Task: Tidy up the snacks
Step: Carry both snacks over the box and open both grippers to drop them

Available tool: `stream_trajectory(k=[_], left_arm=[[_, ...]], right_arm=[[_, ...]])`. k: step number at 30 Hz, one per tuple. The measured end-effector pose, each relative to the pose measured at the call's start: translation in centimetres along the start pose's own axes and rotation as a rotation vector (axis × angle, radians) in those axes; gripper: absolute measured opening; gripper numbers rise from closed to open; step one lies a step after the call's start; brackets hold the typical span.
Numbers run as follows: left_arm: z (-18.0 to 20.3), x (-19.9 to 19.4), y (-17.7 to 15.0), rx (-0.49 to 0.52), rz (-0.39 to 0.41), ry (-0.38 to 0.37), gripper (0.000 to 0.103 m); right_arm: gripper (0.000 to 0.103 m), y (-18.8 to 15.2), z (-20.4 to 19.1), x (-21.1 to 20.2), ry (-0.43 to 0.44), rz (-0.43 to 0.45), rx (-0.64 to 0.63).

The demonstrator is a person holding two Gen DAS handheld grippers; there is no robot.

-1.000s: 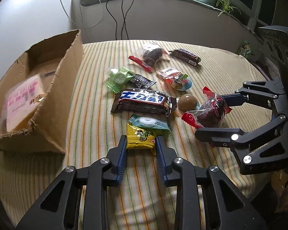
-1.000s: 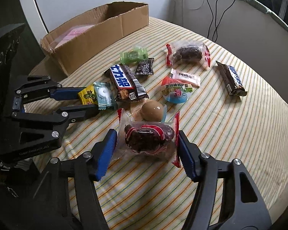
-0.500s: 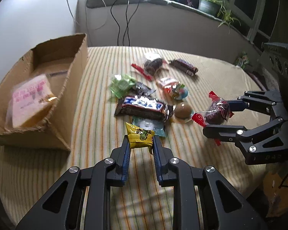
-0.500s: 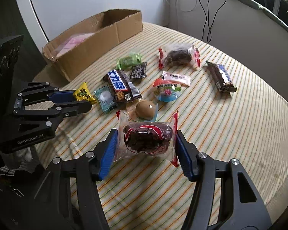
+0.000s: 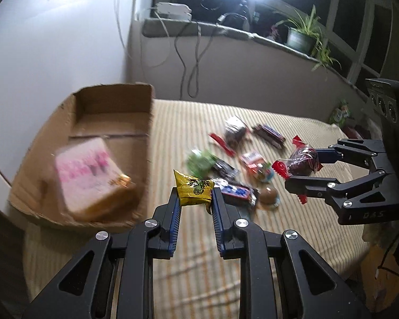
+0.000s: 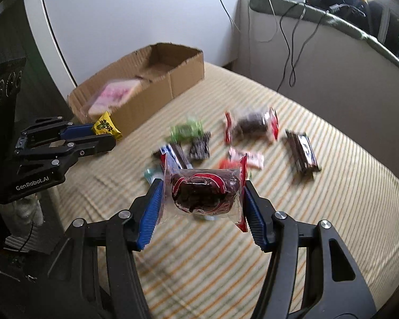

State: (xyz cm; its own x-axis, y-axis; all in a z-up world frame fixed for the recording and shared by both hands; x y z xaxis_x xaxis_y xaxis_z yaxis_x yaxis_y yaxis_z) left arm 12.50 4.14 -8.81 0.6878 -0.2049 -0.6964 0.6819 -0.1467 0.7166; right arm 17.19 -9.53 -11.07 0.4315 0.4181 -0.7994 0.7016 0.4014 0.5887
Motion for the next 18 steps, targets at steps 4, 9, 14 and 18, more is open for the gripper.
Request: stream_trajectory(k=[4, 9, 14, 18], left_arm=[[-2.1, -0.5, 0.4, -0.022, 0.022, 0.034, 0.021], [-5.0, -0.8, 1.1, -0.048, 0.035, 0.072, 0.021], [-7.0, -0.7, 1.4, -0.069, 0.036, 0.096, 0.021], [-8.4, -0.4, 1.6, -0.088, 0.035, 0.111, 0.021]], right_arm=[[0.061, 2.5, -1.3, 0.5, 0.008, 0.022, -0.029], [0.061, 5.6, -3.3, 1.5, 0.029, 0.04, -0.059], [0.061, 8.3, -4.9, 3.4, 0.055, 0.039, -0.075], [0.061, 10.2, -5.8, 5.1, 0.067, 0.039, -0.079]])
Point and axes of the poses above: each gripper's, at about its wrist camera, not at the fingertips, and x roughly the way its jaws point, z to its right, y to its top, the point moved 7 cm from there along x, roughly the way its jaws point, and after that the axes turned 9 degrees about x, right-handed, at the moved point
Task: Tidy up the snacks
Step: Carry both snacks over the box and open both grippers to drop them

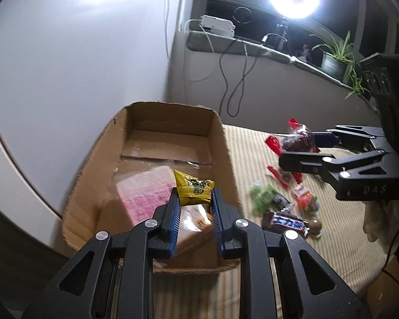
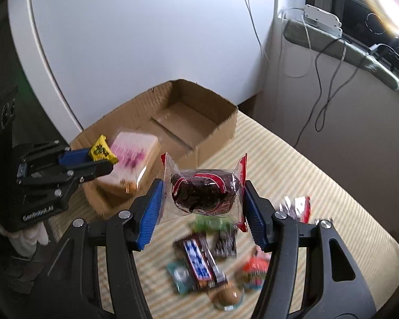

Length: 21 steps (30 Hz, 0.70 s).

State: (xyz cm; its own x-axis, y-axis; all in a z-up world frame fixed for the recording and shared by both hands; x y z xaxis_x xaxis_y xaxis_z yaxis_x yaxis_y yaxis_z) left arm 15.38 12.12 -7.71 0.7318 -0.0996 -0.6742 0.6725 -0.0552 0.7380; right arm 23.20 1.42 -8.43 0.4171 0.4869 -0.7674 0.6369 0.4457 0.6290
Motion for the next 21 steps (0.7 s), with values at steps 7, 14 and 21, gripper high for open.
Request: stream_trajectory(k=[7, 14, 21], left_arm=[[-1.2, 1.0, 0.5, -0.007, -0.005, 0.014, 0.021], [-2.0, 2.0, 0.7, -0.02, -0.013, 0.022, 0.021], [-2.5, 2.9, 0.8, -0.03, -0.025, 0.025, 0.021]], right_arm=[[0.061, 2.7, -0.8, 3.3, 0.009, -0.004, -0.009], [0.061, 4.6, -1.4, 6.3, 0.013, -0.018, -0.024], [0.062, 5.7, -1.6, 8.8, 0.019, -0.037, -0.029]])
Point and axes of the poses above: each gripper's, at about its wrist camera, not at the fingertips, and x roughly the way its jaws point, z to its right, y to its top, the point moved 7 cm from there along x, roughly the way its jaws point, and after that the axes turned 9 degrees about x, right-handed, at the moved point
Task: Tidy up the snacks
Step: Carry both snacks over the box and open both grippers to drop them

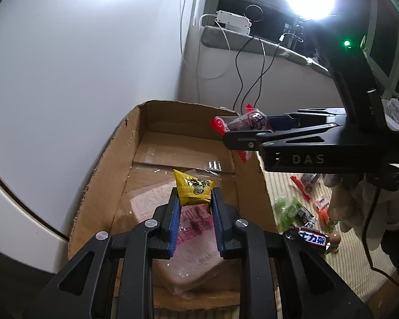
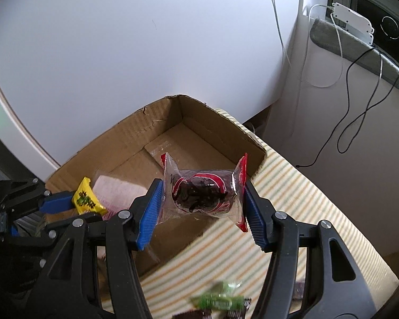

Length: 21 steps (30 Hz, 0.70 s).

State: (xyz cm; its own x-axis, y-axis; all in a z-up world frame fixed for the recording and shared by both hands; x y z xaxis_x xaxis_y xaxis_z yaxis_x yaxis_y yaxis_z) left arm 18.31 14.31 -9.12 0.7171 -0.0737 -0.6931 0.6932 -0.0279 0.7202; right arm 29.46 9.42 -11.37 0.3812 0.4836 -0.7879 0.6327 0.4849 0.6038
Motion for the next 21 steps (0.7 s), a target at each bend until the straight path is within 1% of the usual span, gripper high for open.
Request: stream_trajectory(k=[4, 12, 15, 16, 17, 18, 21], left_arm=[[-0.3, 0.3, 0.0, -0.01, -0.002, -0.001, 0.021], [-0.4, 0.6, 0.1, -0.004, -0.006, -0.006, 0.022], [-0.4, 0.6, 0.2, -0.004, -0.003, -0.001, 0.023], [-0.4, 0.6, 0.3, -0.005, -0.004, -0.002, 0.025], [-0.4, 0.6, 0.3, -0.004, -0.004, -0.002, 0.026], [-0.4, 0.5, 0.3, -0.003, -0.003, -0.001, 0.026], [-0.4, 0.4, 0.3, -0.006, -0.002, 0.004, 0.026]], right_arm=[[0.062, 0.3, -0.3, 1.0, 0.002, -0.011, -0.005], [0.062, 0.6, -0.9, 1.8, 0.007, -0.015, -0.018], [0.066, 0.8, -1.0, 1.7, -0.002, -0.009, -0.025], [0.07, 0.8, -1.0, 1.6, -0.004, -0.007, -0.025], [0.076, 0.9, -1.0, 1.5, -0.005, -0.004, -0.023], [0.079, 1.0, -1.0, 1.4, -0.006, 0.002, -0.021], [0.079, 1.0, -0.8, 1.0, -0.009, 0.011, -0.019]])
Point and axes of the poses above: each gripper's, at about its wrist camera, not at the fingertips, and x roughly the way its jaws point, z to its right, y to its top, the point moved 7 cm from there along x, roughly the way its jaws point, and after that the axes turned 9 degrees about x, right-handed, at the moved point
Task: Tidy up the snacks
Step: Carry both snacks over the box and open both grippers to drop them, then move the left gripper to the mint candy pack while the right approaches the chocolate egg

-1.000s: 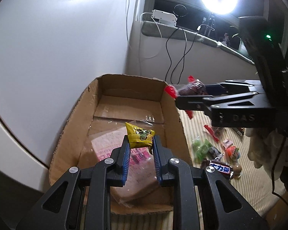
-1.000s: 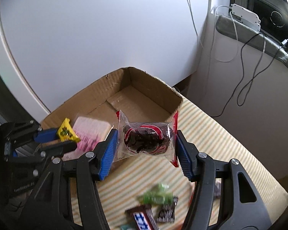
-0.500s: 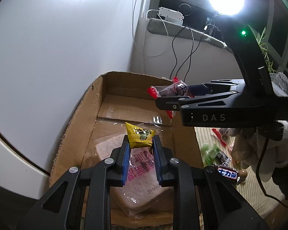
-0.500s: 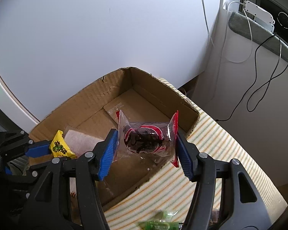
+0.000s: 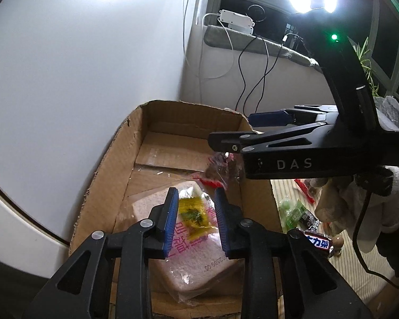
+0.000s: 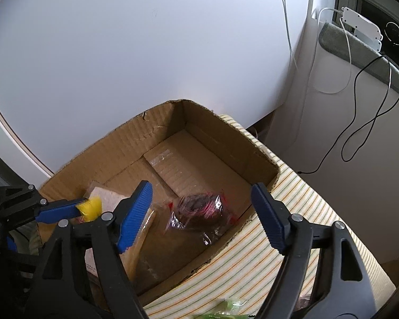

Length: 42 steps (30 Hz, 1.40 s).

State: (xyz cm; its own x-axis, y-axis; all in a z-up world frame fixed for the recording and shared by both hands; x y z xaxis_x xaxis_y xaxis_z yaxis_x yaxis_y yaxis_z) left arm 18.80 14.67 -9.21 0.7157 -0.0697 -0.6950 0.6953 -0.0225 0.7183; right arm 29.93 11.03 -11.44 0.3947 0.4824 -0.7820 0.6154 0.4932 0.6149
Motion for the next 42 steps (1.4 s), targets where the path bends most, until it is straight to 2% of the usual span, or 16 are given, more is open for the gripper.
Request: stream_trajectory(k=[12, 22, 29, 36, 40, 42], left_arm=[[0.7, -1.7, 0.1, -0.001, 0.023, -0.005, 0.026], [3.5, -3.8, -0.2, 0.022, 0.048, -0.037, 0.026], [6.7, -4.9, -1.3, 0.048, 0.044, -0.077, 0.026], [9.6, -4.9, -3.1, 0.062, 0.012, -0.123, 0.026], [11.0, -4.5, -4.1, 0.066, -0.012, -0.147, 0.034], [11.5, -4.2, -4.5, 0.066, -0.024, -0.155, 0.034]], right_arm=[[0.079, -0.8, 0.9, -2.9, -0.021, 0.022, 0.0], [0.079, -3.3, 2.1, -8.1, -0.042, 0.058, -0.003], [0.079, -6.8, 3.6, -11.9, -0.06, 0.067, -0.003], [0.079, -11.4, 5.8, -14.0, -0.076, 0.045, 0.039], [0.079, -14.2, 7.1, -14.4, -0.086, 0.019, 0.065], [0.079, -15.5, 8.0, -14.3, -0.087, 0.004, 0.089]])
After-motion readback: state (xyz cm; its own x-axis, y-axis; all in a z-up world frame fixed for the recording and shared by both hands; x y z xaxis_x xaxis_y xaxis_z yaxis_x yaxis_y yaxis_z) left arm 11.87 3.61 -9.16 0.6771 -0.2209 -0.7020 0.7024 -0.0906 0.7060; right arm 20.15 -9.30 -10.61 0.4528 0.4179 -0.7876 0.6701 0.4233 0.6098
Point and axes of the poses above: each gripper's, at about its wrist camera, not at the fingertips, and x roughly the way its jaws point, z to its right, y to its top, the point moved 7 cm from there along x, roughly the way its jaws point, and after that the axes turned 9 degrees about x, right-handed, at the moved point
